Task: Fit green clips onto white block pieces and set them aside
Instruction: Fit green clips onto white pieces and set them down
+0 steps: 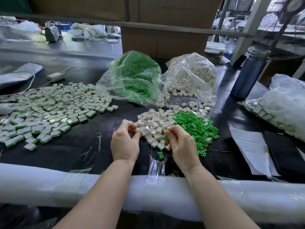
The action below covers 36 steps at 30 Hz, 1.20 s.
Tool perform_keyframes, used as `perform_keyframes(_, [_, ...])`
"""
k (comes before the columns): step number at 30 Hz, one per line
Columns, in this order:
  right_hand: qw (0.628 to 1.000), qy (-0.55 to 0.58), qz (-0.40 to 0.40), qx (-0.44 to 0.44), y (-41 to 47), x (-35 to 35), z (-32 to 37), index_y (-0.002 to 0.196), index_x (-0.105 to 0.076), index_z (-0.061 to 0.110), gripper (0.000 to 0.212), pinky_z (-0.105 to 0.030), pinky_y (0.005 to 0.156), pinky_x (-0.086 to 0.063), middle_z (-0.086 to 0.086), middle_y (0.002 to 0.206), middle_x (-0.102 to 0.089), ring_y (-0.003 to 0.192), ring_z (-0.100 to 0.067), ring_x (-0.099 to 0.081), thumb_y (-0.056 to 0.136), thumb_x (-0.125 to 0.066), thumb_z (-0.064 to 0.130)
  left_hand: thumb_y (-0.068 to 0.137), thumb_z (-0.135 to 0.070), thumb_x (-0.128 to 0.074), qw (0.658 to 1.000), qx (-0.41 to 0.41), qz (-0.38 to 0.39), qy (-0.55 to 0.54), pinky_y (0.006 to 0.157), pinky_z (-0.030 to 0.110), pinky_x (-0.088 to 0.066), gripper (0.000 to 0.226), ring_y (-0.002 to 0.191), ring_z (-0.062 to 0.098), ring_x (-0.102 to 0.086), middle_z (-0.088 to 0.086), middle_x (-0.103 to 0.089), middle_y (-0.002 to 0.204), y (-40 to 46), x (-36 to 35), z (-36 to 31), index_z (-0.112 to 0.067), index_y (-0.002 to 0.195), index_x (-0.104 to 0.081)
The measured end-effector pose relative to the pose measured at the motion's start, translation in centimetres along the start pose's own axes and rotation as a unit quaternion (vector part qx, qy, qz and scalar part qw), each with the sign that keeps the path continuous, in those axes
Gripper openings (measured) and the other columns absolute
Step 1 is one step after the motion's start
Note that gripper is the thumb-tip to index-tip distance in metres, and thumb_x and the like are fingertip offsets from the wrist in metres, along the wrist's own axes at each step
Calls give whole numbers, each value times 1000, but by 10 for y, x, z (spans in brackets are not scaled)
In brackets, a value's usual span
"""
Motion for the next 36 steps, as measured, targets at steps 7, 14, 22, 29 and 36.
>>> perform_keyframes(7, [990,125,-4,-58,3,0,-3,80,-60,19,17,-18,66,-51,3,73,-66,67,-7,-62,82,-68,4,79,-6,-70,971,-58,176,-153,74,20,-50,21,70,8,-59,0,-67,85,-6,-13,-8,-26,82,-64])
perform_keyframes(14, [986,157,-3,-51,5,3,-2,89,-67,13,16,-9,73,-47,6,83,-66,77,1,-61,85,-62,-2,87,1,-59,947,-39,242,-206,83,37,-54,28,79,18,-66,3,-66,82,-8,-14,-8,-26,85,-63])
perform_keyframes(22, [975,211,-15,-60,5,4,-2,83,-67,17,20,-11,69,-48,6,78,-67,69,4,-61,82,-65,-3,85,-2,-62,932,-28,264,-248,69,19,-55,13,71,10,-66,-1,-65,76,-9,-12,-11,-15,89,-60])
perform_keyframes(29, [979,194,-7,-62,4,4,-2,80,-66,17,20,-15,72,-50,3,79,-68,73,-3,-63,81,-65,-3,89,0,-55,917,-15,274,-290,71,17,-54,19,75,8,-68,4,-62,87,-8,-13,-8,-16,97,-63])
perform_keyframes(36, [977,201,-5,-69,4,4,-1,78,-65,15,21,-14,70,-50,4,77,-67,69,1,-61,81,-65,-5,84,-3,-62,916,-12,247,-317,65,15,-51,17,64,1,-61,-1,-66,77,-4,-12,-4,-19,89,-64])
Point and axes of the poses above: each hand's wrist, its own y-axis towards the middle knuckle, its own x-axis out of the back of the hand, z = x × y, the point moved 2 cm from there along y, towards the middle knuckle
